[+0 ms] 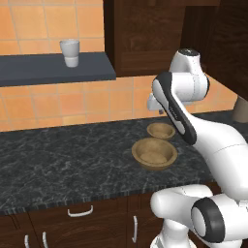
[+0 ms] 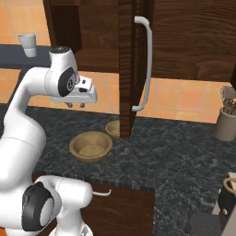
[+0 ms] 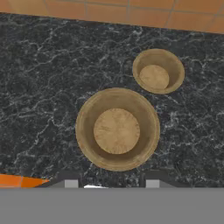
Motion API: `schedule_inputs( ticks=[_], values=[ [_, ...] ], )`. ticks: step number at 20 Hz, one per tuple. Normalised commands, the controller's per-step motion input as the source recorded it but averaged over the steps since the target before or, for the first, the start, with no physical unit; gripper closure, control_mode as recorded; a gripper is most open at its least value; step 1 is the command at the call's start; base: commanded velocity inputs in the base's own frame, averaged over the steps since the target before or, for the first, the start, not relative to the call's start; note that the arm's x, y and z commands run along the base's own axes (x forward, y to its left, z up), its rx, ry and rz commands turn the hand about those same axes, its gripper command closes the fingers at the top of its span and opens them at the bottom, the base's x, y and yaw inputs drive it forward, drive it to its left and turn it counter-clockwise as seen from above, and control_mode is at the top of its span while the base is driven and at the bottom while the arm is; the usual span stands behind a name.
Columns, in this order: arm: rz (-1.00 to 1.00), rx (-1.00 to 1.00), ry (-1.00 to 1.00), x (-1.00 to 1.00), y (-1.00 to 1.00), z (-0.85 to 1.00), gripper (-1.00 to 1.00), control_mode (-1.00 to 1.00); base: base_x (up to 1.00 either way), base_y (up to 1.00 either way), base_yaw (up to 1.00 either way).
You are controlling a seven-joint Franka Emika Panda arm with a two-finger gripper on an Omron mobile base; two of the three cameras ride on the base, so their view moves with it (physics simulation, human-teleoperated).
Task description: Pick up the bowls on the counter and stack them on top of one another in the open cabinet. Place the smaller bowl on top of the larger bowl.
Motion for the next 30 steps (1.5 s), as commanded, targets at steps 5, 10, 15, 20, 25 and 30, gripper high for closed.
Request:
schedule_inputs(
  ticks=[5,10,15,20,25,30],
  values=[
    [-0.2,0.01,0.0,-0.03,-0.23,-0.08,-1.0,-1.0,0.0,0.0,0.0],
    [-0.4,0.01,-0.02,0.0,-0.56,-0.13,-1.0,-1.0,0.0,0.0,0.0],
    [-0.36,0.09,-0.01,0.03,-0.8,-0.31,-1.0,-1.0,0.0,0.0,0.0],
    [-0.32,0.11,-0.03,0.21,-0.53,-0.72,-1.0,-1.0,0.0,0.0,0.0],
    [-0.16,0.03,-0.07,0.4,-0.11,-0.6,-1.0,-1.0,0.0,0.0,0.0],
    [-0.06,0.03,-0.02,0.63,0.0,-0.43,-1.0,-1.0,0.0,0.0,0.0]
  ],
)
